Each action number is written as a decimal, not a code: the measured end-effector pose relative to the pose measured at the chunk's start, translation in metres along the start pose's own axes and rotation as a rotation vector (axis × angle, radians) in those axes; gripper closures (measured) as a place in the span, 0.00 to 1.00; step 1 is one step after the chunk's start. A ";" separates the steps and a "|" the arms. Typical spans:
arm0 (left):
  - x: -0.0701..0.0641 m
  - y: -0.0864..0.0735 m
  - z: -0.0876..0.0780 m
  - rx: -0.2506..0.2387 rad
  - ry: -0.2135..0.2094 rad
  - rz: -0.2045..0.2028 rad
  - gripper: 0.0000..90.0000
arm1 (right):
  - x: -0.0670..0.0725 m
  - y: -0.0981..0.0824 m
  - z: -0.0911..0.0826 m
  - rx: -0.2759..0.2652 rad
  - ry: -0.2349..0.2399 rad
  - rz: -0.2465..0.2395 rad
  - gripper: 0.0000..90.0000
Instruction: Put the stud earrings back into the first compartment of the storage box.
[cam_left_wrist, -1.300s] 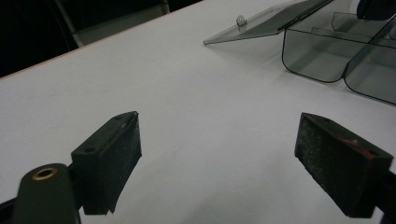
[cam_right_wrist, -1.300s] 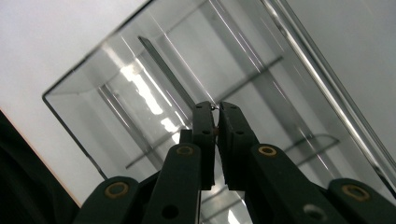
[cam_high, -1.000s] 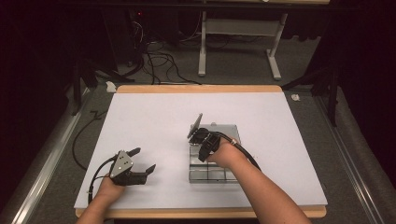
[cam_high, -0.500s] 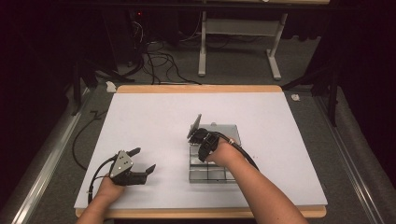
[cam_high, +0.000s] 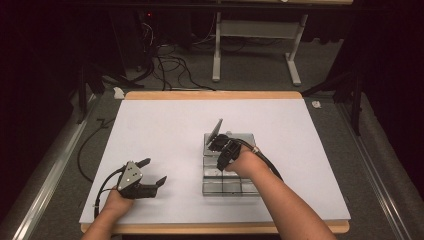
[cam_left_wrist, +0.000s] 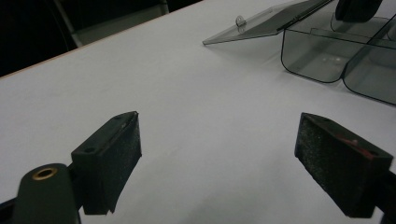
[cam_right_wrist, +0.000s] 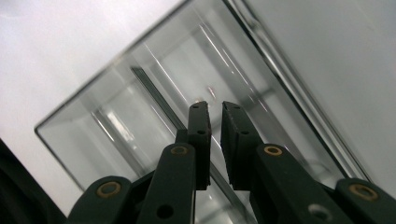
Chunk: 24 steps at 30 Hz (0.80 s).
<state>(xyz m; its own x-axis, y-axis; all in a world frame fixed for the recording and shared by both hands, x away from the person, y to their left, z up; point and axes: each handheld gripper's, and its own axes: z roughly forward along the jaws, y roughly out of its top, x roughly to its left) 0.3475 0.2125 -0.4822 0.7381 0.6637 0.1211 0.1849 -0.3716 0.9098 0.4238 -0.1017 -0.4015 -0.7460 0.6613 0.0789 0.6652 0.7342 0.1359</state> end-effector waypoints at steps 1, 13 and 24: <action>0.000 0.000 0.000 0.001 -0.001 0.001 0.17 | -0.001 -0.004 -0.004 0.008 0.000 0.037 0.92; 0.000 0.000 0.000 0.002 0.002 0.001 0.17 | -0.041 -0.066 -0.047 -0.030 -0.064 0.154 0.91; -0.001 0.000 0.000 0.005 0.007 0.005 0.17 | -0.075 -0.109 -0.035 0.027 -0.111 0.226 0.88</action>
<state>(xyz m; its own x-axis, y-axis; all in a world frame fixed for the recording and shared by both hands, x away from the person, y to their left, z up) 0.3472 0.2117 -0.4823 0.7348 0.6660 0.1284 0.1846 -0.3786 0.9070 0.4059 -0.2369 -0.3875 -0.5710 0.8209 -0.0053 0.8165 0.5686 0.1002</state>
